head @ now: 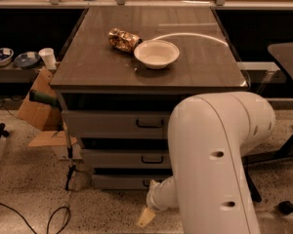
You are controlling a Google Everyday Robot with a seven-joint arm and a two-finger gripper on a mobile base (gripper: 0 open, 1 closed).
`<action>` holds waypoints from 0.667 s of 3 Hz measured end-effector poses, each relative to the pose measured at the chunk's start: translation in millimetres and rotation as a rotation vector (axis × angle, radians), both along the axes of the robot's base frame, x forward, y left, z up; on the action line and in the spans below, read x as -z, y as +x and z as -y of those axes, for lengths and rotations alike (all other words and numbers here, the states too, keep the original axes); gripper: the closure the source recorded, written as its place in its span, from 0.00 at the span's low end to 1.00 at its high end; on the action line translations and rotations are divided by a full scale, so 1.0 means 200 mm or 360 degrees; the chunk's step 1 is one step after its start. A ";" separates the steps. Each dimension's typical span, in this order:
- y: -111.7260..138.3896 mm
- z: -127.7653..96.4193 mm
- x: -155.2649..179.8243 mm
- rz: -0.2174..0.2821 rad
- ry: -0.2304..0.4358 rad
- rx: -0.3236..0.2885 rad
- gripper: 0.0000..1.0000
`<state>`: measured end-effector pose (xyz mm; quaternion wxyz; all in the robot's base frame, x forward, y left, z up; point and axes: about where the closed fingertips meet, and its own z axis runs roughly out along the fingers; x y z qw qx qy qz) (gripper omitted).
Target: Open bottom drawer
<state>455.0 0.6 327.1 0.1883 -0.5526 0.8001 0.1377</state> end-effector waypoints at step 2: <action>0.03 -0.04 0.36 -0.0031 0.0240 0.0175 0.00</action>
Offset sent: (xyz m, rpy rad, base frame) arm 0.0279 -0.0027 -0.1032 0.2181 0.0169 -0.1611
